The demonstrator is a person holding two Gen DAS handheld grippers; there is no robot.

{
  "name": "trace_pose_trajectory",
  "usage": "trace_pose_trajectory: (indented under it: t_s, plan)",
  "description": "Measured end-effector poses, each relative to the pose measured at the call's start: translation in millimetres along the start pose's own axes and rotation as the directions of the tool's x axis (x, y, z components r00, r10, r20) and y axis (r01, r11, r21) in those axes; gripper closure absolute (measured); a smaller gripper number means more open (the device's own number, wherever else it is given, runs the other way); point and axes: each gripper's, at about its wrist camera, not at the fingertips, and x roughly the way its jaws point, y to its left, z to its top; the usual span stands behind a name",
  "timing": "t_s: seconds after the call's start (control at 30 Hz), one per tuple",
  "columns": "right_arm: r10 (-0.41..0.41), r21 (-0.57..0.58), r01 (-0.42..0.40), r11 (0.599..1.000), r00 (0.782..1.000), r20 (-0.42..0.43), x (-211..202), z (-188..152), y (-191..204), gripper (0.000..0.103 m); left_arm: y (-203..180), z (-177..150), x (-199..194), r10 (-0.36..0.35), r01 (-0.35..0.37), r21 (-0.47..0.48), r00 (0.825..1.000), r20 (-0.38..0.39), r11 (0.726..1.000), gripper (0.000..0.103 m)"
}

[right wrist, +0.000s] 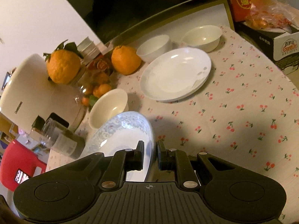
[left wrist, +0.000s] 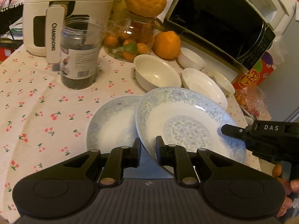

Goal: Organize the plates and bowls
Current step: 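Lower the held plate onto the other blue-patterned plate with both grippers, then settle the stacked plate and open both grippers, withdrawing from the rim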

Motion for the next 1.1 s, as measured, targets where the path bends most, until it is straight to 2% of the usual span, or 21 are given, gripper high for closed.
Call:
trace_pose_trajectory:
  t_s: [0.33, 0.7, 1.1]
  plan:
    - [-0.018, -0.060, 0.015, 0.998, 0.998, -0.054, 15.9, -15.9, 17.7, 0.088, 14.0, -9.1, -4.9, 0.058, -0.057, 0.030, 0.998, -0.002, 0.998, 0.089]
    - [-0.042, -0.120, 0.033, 0.992, 0.996, -0.076, 27.7, -28.2, 30.6, 0.088, 18.0, -12.9, -8.1, 0.114, -0.115, 0.083, 0.993, 0.011, 0.990, 0.089]
    - [-0.093, -0.204, 0.075, 0.976, 0.992, -0.080, 35.0, -39.5, 43.0, 0.088, 18.9, -13.4, -11.8, 0.129, -0.131, 0.117, 0.991, 0.031, 0.984, 0.089]
